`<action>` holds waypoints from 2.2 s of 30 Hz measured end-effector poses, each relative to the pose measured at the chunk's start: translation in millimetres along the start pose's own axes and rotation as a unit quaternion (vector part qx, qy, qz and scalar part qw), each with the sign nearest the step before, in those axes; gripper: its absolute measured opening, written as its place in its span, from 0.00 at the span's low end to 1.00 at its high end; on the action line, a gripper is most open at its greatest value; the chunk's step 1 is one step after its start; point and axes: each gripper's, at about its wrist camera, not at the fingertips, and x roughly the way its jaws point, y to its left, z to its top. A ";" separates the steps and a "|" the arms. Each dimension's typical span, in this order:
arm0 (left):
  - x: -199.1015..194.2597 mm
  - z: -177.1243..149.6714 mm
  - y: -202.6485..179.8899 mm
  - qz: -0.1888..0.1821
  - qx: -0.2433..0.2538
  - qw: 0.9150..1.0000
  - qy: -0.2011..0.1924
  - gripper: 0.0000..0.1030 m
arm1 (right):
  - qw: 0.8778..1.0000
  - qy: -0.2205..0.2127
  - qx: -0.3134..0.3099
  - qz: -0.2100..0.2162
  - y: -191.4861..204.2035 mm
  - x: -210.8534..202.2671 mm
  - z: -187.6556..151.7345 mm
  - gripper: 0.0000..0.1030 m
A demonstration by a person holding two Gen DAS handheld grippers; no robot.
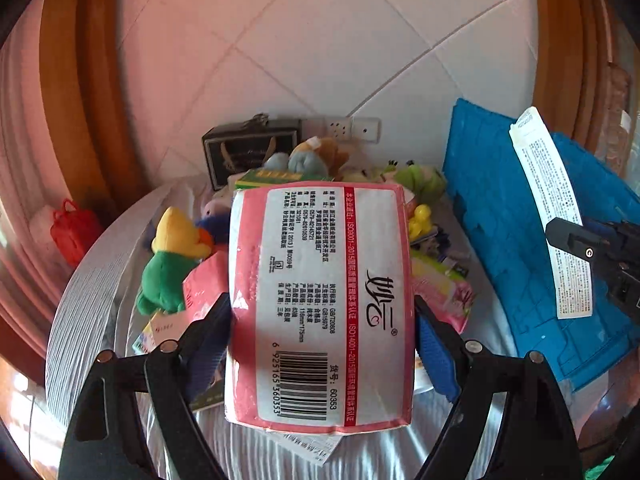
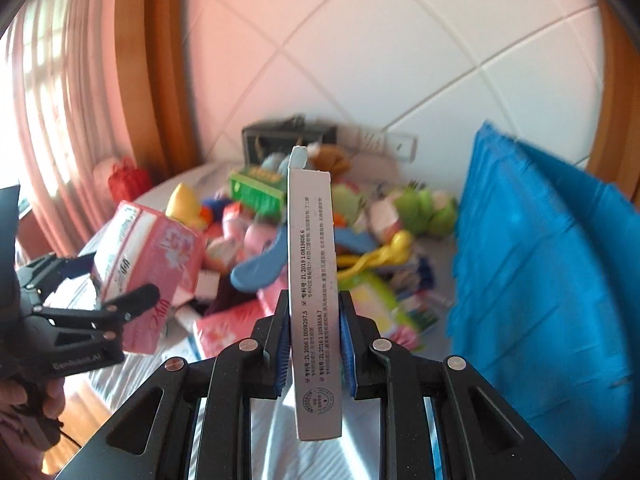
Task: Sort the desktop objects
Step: 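Carry the tissue pack and strip box over the crate and open both tools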
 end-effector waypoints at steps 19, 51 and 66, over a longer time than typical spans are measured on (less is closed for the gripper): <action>-55.0 84.6 -215.9 -0.156 0.080 0.978 -0.111 0.82 | 0.965 -0.128 0.091 -0.209 -174.2 -168.5 3.0 0.20; -2.6 79.1 -363.4 -0.163 0.143 0.976 -0.005 0.85 | 0.956 -0.054 0.132 -0.257 -336.0 -140.5 -54.4 0.20; -9.8 80.0 -357.5 -0.158 0.135 0.978 -0.034 0.86 | 0.953 -0.057 0.122 -0.272 -323.5 -143.0 -49.3 0.86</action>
